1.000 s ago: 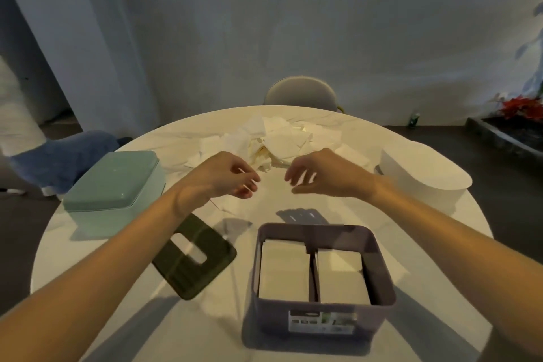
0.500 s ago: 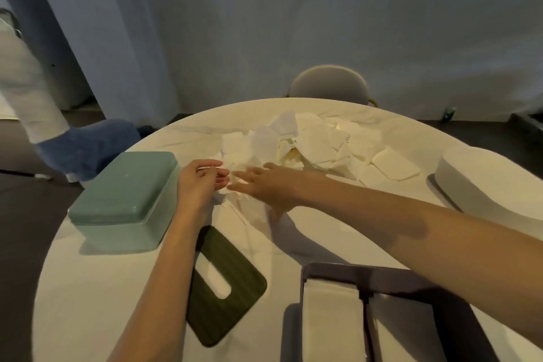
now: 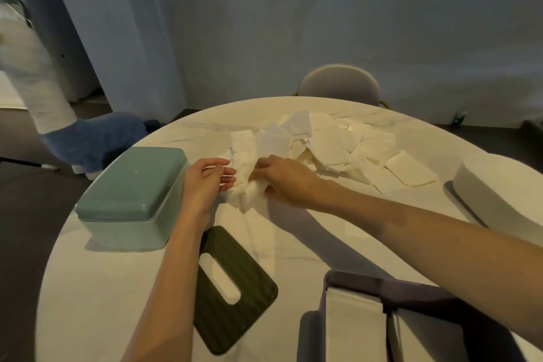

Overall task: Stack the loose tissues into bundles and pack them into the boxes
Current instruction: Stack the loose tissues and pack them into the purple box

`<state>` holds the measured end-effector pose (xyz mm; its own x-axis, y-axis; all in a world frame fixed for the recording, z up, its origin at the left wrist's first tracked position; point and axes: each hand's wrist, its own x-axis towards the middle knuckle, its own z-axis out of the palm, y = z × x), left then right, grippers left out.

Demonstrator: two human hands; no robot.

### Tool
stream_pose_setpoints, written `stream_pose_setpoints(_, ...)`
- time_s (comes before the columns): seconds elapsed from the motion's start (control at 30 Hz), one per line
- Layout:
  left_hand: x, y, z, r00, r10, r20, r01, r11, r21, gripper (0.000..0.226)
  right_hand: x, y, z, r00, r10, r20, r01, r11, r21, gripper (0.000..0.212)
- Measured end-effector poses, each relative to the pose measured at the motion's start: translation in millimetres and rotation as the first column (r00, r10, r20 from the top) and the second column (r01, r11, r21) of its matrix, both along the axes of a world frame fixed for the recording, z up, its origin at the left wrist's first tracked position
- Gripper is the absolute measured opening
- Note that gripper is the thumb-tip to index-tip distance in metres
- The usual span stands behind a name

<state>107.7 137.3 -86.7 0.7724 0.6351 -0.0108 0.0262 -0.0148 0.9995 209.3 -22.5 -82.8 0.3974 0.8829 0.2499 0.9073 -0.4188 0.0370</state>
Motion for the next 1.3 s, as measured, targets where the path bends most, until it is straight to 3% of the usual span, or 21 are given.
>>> stream_pose_setpoints(0.1,-3,1,-2,0.999,-0.039,0.017,0.039,0.999,0.001,0.018,0,-19,24,0.953,-0.053,-0.299,0.134,0.957,0.258,0.037)
stream_pose_setpoints(0.2,-6,1,-2,0.996,-0.077,0.034,0.077,0.997,0.025,0.015,0,-49,54,0.778,-0.090,-0.622,0.399,0.835,0.378,0.037)
stream_pose_setpoints(0.3,-5,-14,5,0.984,-0.180,0.003,0.180,0.982,0.055,0.027,7,-88,68,0.476,0.081,-0.875,0.529,0.769,0.359,0.032)
stream_pose_setpoints(0.43,0,-48,12,0.934,-0.357,-0.015,0.357,0.931,0.080,0.044,12,-130,50,0.061,0.235,-0.970,0.708,0.675,0.208,0.028)
stream_pose_setpoints(0.5,4,-63,9,0.904,-0.425,-0.036,0.427,0.901,0.074,0.048,9,-144,28,-0.052,0.197,-0.979,0.731,0.675,0.097,0.026)
stream_pose_setpoints(0.53,8,-72,6,0.894,-0.443,-0.065,0.448,0.891,0.080,0.047,7,-153,18,-0.071,0.157,-0.985,0.717,0.694,0.059,0.037)
stream_pose_setpoints(0.63,18,-94,-5,0.874,-0.446,-0.192,0.472,0.873,0.123,0.044,4,-166,-2,0.015,0.026,-1.000,0.673,0.739,0.029,0.098)
stream_pose_setpoints(0.7,25,-105,-10,0.879,-0.402,-0.255,0.453,0.871,0.190,0.043,-4,-166,2,0.168,-0.093,-0.981,0.690,0.722,0.050,0.107)
stream_pose_setpoints(0.77,31,-113,-13,0.884,-0.367,-0.289,0.438,0.867,0.239,0.045,-10,-167,3,0.348,-0.266,-0.899,0.690,0.722,0.054,0.089)
stream_pose_setpoints(0.83,35,-123,-15,0.871,-0.366,-0.328,0.462,0.839,0.288,0.051,-14,-173,-2,0.462,-0.312,-0.830,0.696,0.708,0.121,0.072)
stream_pose_setpoints(0.97,37,-139,-19,0.851,-0.383,-0.359,0.506,0.779,0.370,0.056,-18,-187,-18,0.457,-0.242,-0.856,0.728,0.655,0.204,0.038)
stream_pose_setpoints(1.07,38,-146,-16,0.878,-0.369,-0.305,0.472,0.773,0.424,0.047,-16,-193,-25,0.540,-0.245,-0.805,0.724,0.623,0.297,0.027)
stream_pose_setpoints(1.17,36,-146,-12,0.903,-0.397,-0.161,0.425,0.781,0.458,0.044,-14,-199,-28,0.619,-0.254,-0.743,0.690,0.629,0.359,0.016)
stream_pose_setpoints(1.23,32,-142,-9,0.849,-0.522,-0.076,0.506,0.765,0.399,0.046,-13,-203,-29,0.634,-0.257,-0.729,0.692,0.610,0.386,0.014)
stream_pose_setpoints(1.3,25,-140,-5,0.732,-0.678,-0.064,0.654,0.674,0.345,0.041,-10,-206,-30,0.647,-0.272,-0.712,0.696,0.592,0.406,0.014)
